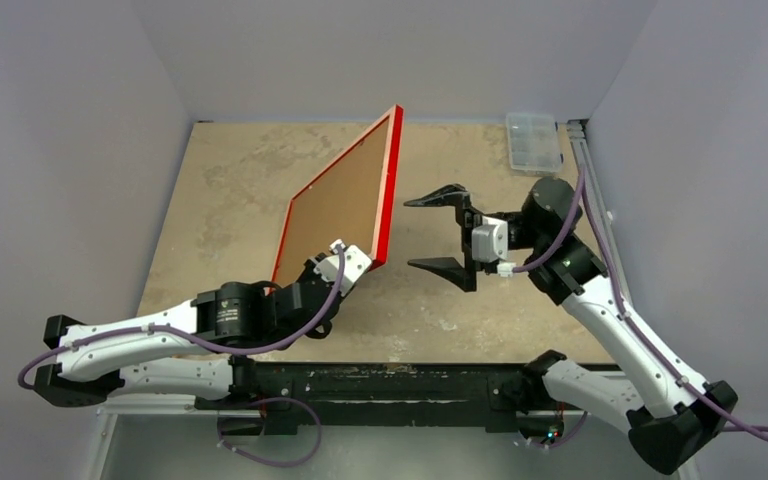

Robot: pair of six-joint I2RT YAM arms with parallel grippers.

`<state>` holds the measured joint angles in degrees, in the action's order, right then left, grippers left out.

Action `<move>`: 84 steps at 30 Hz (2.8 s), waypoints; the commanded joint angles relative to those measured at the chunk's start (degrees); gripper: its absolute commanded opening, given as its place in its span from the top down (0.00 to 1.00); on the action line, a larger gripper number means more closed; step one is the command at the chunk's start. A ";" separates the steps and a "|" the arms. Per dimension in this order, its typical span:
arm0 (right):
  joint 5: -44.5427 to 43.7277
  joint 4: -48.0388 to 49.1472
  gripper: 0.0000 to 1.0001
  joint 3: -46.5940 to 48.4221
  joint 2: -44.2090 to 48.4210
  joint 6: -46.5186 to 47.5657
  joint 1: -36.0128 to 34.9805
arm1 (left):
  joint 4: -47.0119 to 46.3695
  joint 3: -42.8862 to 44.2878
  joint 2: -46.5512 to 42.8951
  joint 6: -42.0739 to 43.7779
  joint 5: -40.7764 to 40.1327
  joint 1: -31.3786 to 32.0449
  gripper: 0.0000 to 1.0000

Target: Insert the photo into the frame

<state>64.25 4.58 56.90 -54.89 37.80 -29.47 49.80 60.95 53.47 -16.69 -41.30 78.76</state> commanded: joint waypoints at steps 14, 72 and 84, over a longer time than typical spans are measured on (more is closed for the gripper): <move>-13.23 -22.13 0.22 11.48 -11.33 38.39 -14.76 | -6.18 -0.03 -3.20 -7.43 9.77 0.25 1.00; -19.51 -17.24 1.00 8.36 -7.11 6.19 -16.58 | -10.99 11.67 -11.93 -3.21 0.89 0.23 0.18; -25.28 -5.66 1.00 8.31 -8.00 -22.40 -16.58 | -11.17 8.72 -11.87 -6.56 0.17 0.25 0.18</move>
<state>39.99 -8.58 64.49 -63.33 32.23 -45.69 40.71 70.52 41.34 -21.85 -39.88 78.87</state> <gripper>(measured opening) 0.252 0.819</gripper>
